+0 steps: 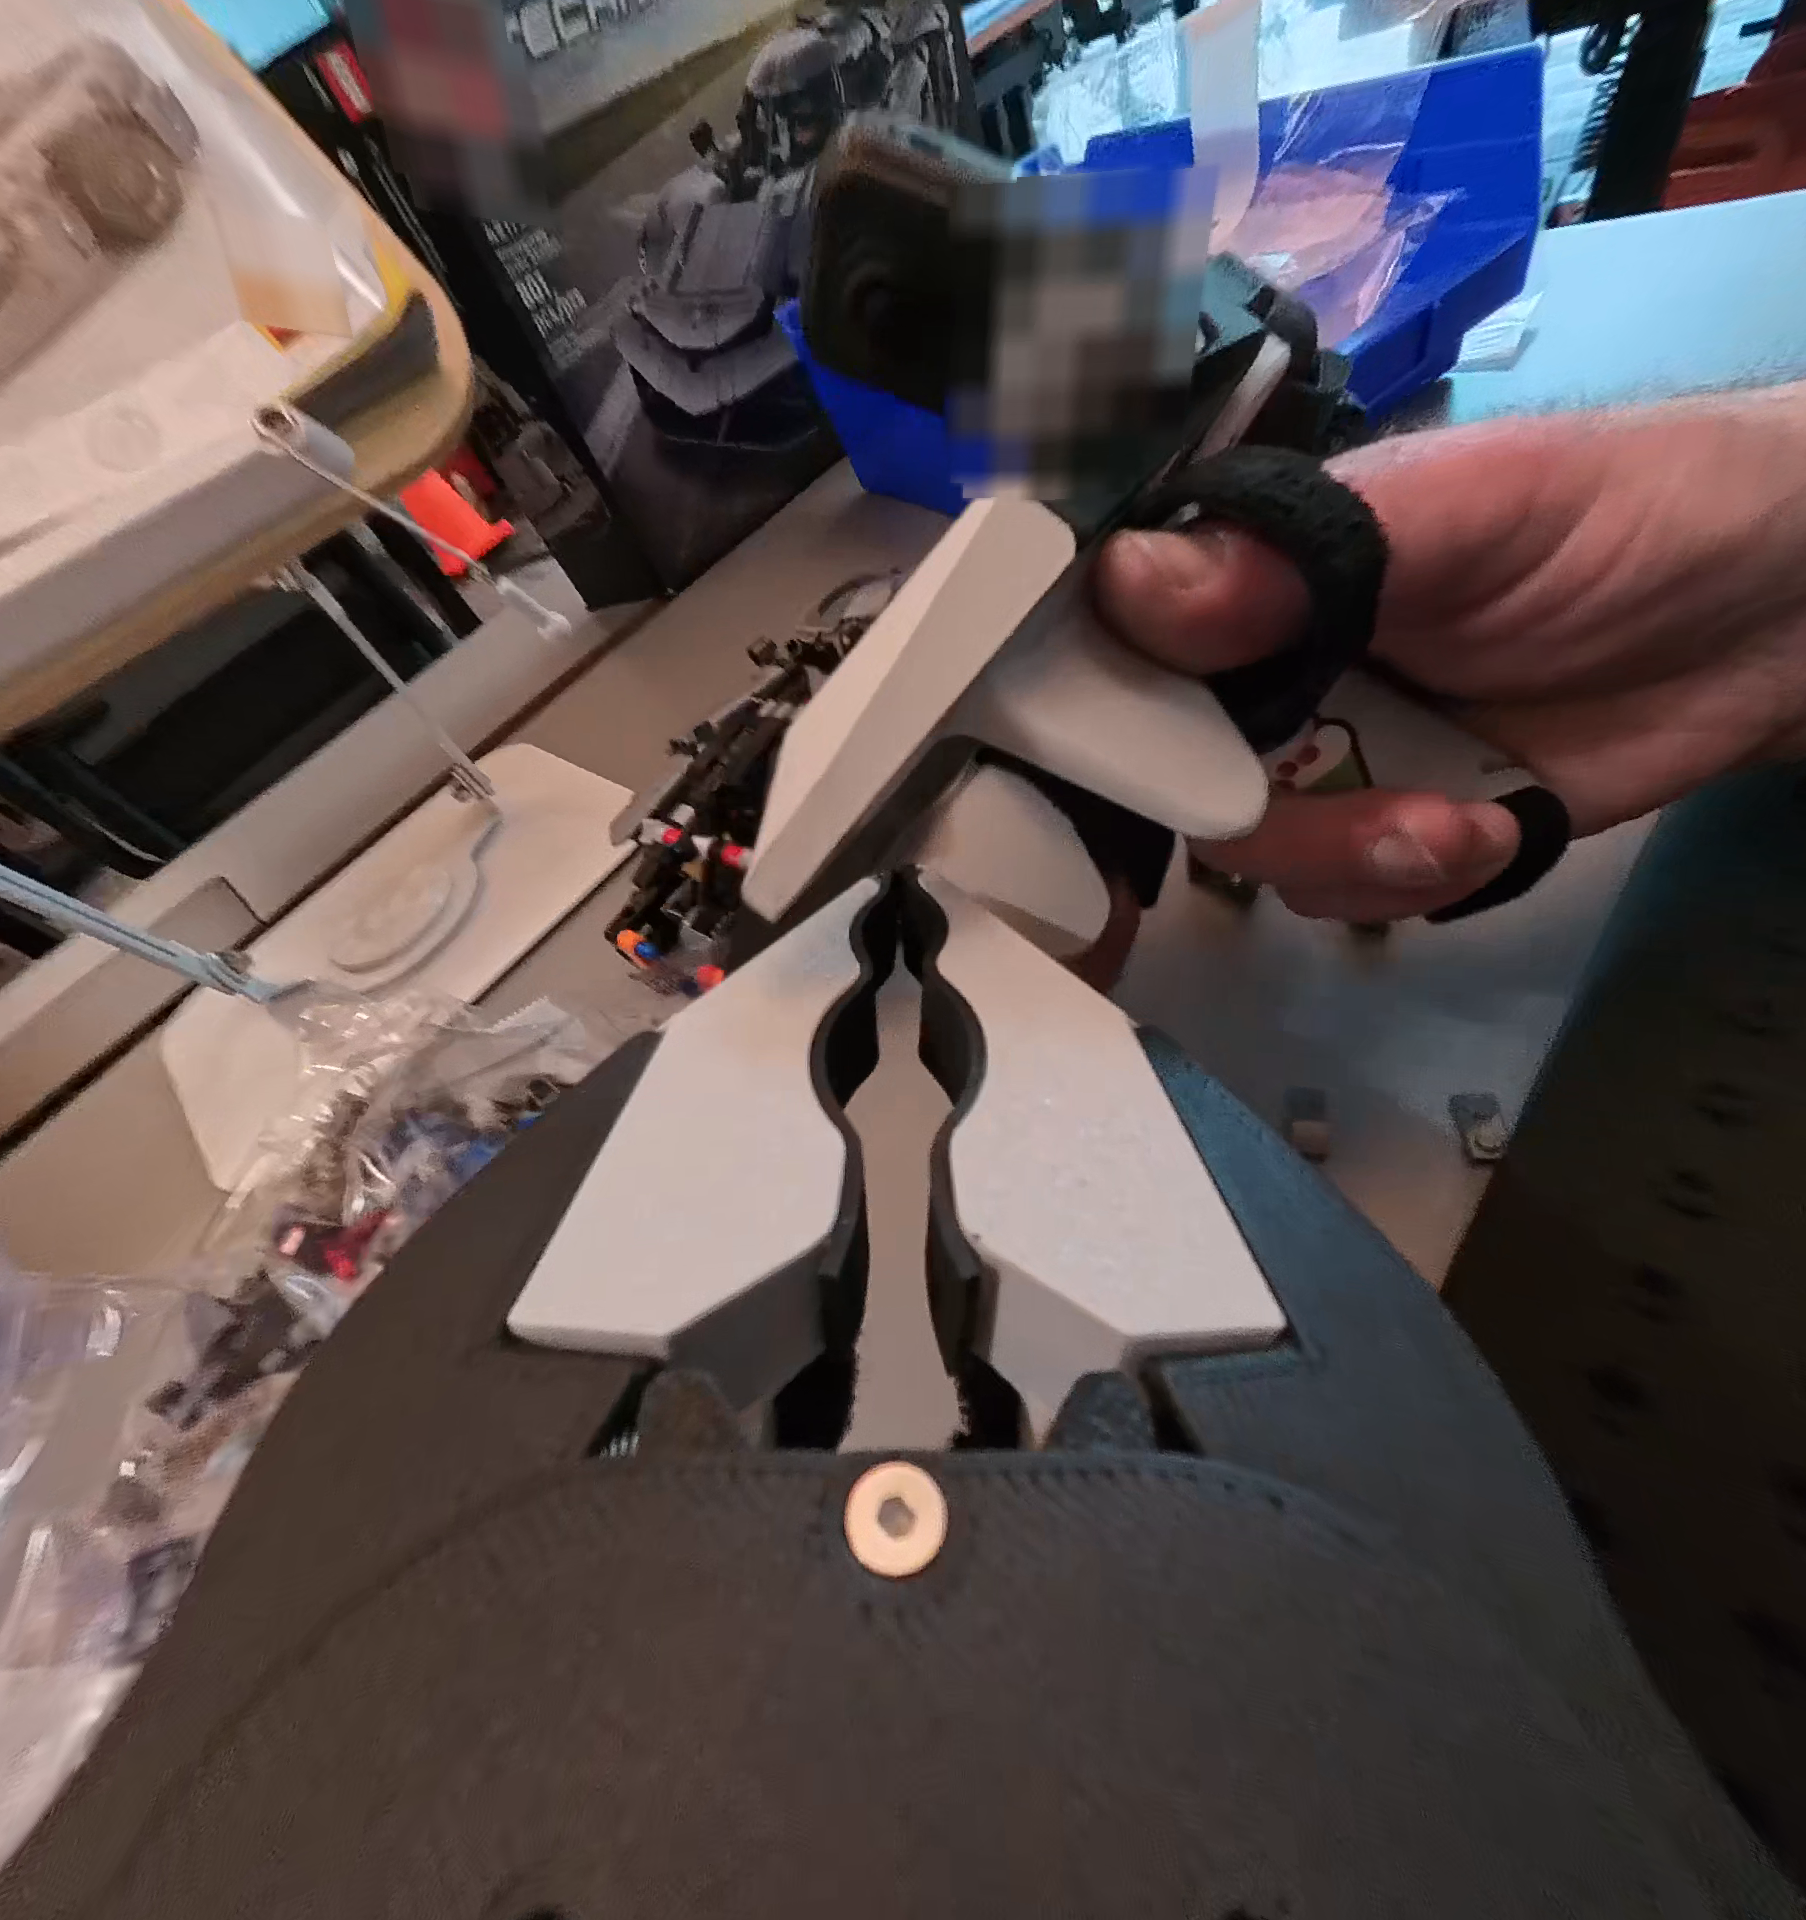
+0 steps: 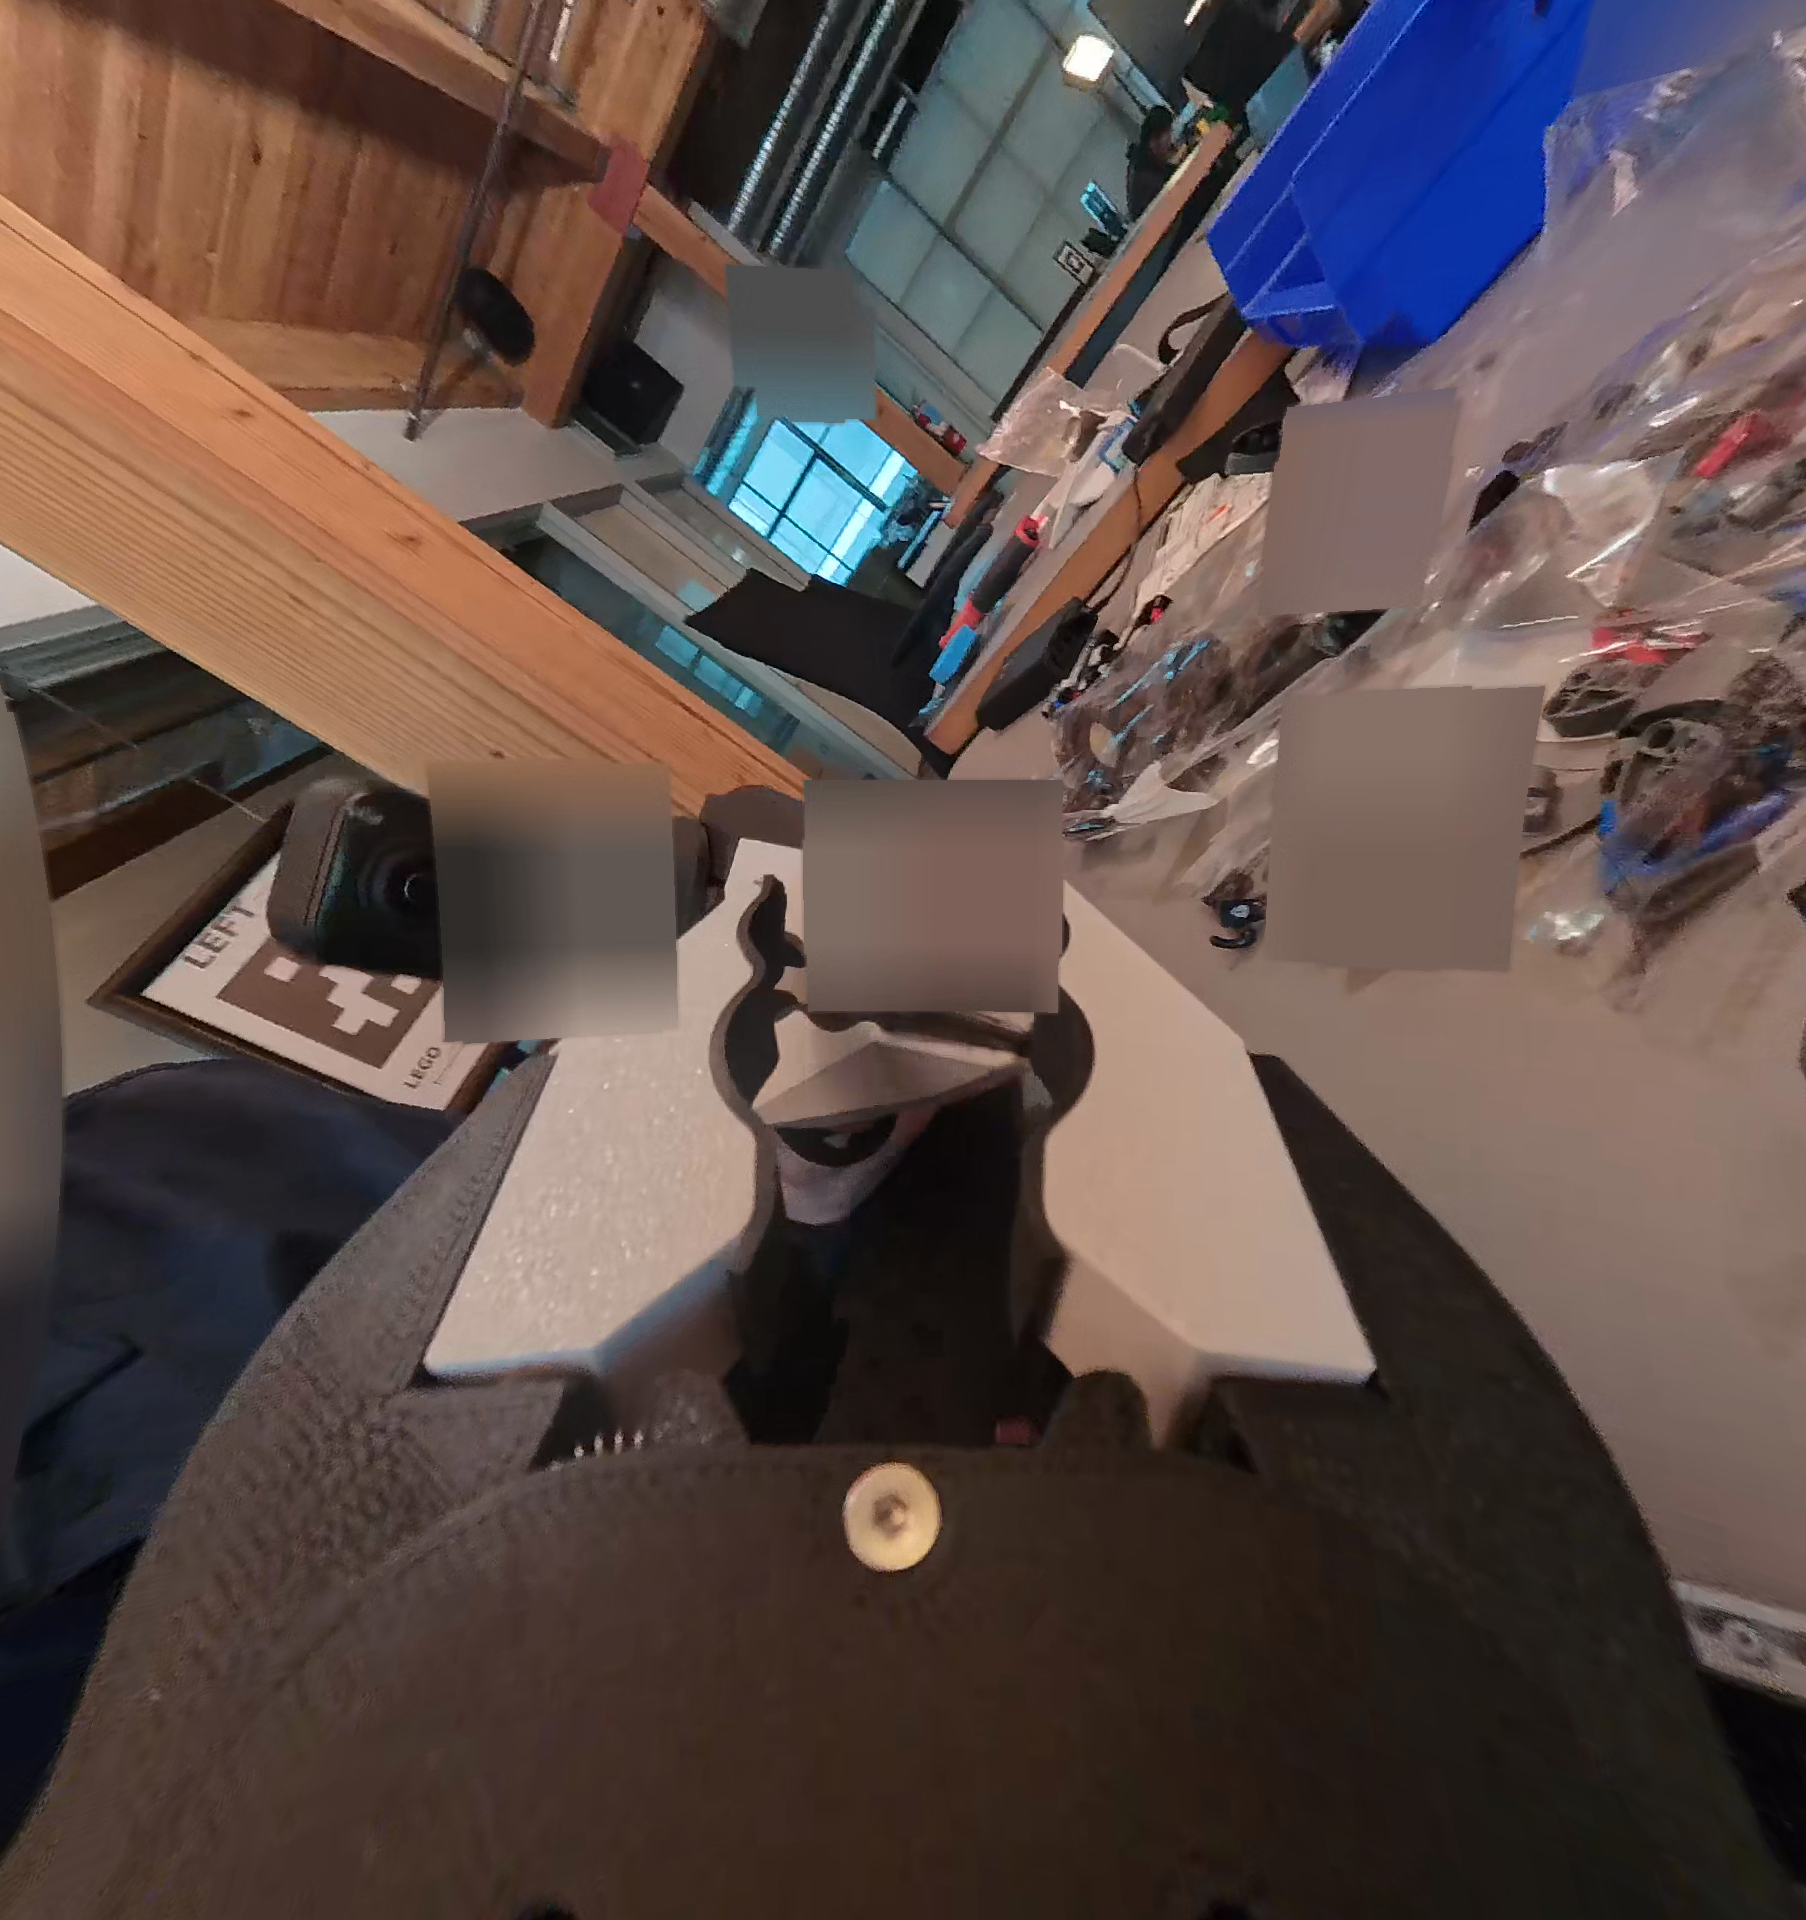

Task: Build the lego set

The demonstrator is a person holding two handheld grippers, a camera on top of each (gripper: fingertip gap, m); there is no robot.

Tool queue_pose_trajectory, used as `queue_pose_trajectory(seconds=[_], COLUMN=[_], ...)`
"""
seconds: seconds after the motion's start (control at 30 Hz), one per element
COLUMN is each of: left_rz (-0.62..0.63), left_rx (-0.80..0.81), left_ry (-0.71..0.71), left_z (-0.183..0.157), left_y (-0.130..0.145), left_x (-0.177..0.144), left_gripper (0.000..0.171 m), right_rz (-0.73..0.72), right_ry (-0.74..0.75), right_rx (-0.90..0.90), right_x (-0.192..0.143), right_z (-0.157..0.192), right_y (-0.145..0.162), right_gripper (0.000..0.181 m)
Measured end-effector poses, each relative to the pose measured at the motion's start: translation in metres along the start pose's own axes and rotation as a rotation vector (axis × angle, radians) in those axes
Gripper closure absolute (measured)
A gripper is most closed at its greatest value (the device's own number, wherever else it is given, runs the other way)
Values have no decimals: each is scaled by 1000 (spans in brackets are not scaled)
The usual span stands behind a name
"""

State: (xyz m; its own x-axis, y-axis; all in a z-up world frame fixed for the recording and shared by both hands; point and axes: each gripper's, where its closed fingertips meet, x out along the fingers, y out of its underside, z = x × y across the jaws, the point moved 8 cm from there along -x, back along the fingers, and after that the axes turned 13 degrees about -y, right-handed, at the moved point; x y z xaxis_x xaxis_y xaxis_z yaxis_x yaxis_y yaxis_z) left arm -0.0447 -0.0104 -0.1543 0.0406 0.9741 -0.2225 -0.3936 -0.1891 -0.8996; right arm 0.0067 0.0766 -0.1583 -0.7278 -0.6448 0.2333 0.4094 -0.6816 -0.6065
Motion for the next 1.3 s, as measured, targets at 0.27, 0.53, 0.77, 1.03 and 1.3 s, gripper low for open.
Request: queue_pose_trajectory(seconds=[0.27,0.53,0.77,1.03,1.3], left_rz=[81,190,357,412,375], left_rx=[-215,-136,94,134,109], left_ry=[140,405,451,461,515], left_z=[24,1,-30,-36,-36], left_y=[21,32,47,55,51], left_x=[-5,-10,0,4,-1], left_gripper=[169,161,168,171,168], right_rz=[140,826,1033,1101,1036], right_ry=[197,391,380,404,397], right_rx=[-243,-462,-533,-602,-567], right_x=[-31,-50,-38,-27,-29], right_z=[13,6,0,-3,-3], right_y=[-16,34,62,75,71], right_gripper=[141,155,158,169,173])
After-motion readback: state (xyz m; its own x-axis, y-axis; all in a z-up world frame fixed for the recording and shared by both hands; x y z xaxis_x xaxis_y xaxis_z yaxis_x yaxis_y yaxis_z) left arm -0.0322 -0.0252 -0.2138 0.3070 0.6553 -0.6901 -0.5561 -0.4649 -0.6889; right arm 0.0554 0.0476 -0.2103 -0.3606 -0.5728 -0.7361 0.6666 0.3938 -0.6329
